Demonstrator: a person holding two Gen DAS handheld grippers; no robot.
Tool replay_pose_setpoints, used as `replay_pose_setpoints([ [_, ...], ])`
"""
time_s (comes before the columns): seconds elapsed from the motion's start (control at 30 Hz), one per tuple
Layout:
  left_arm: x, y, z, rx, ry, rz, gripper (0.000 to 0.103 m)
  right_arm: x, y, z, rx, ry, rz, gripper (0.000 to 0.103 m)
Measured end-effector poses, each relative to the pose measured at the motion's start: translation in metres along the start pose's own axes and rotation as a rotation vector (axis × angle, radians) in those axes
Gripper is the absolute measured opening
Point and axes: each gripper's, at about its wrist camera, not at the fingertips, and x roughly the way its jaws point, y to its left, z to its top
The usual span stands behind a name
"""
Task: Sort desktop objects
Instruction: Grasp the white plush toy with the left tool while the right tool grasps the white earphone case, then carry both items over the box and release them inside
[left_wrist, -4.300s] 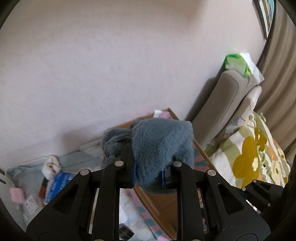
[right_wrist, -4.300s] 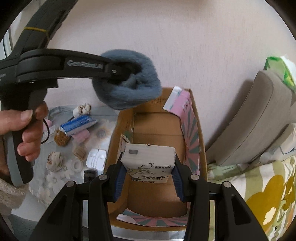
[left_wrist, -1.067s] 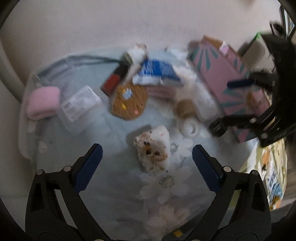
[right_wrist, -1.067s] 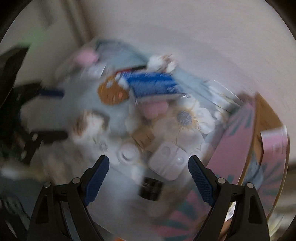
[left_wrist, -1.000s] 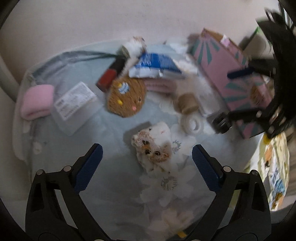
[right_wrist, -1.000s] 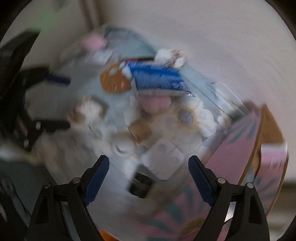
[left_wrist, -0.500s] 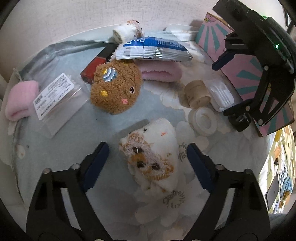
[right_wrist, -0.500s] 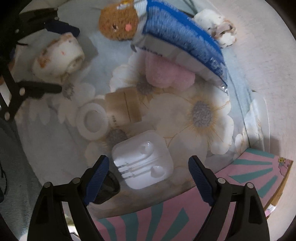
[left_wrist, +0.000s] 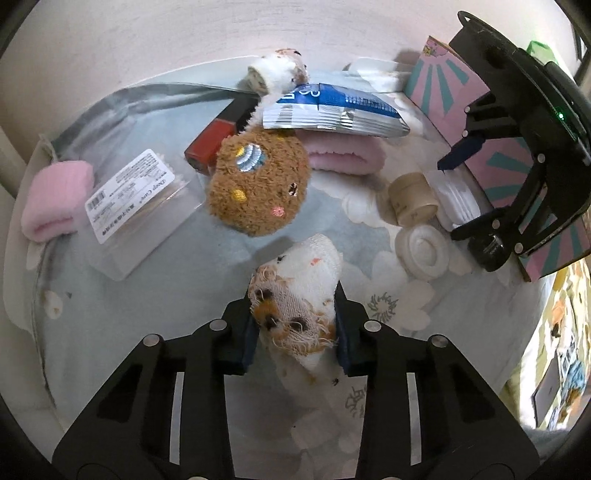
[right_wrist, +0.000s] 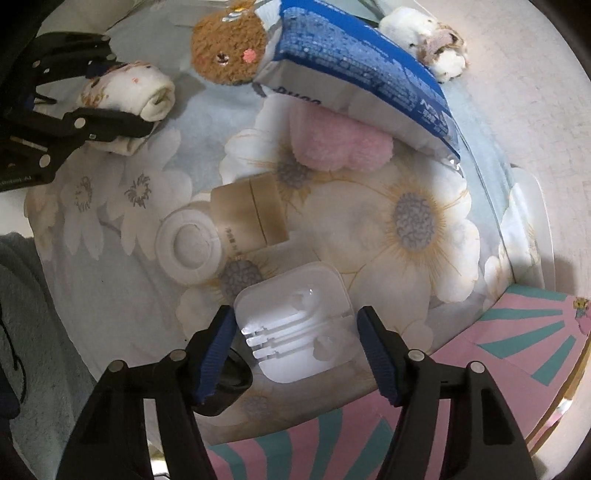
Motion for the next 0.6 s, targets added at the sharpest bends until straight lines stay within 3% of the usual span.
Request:
replay_pose_setpoints([
  [0.27,-0.026,0.008,-0.003,-0.011,-0.031,-0.007,0.030,-0.033,-0.005,-0.013,0.066,-0.076,0.020,0.059],
  [0.6,-0.073,-0.009,0.044,0.013,-0.104,-0.006,0.030,-0.124,-0.012,-0.031,0.105,-0.193,0.050,0.059],
])
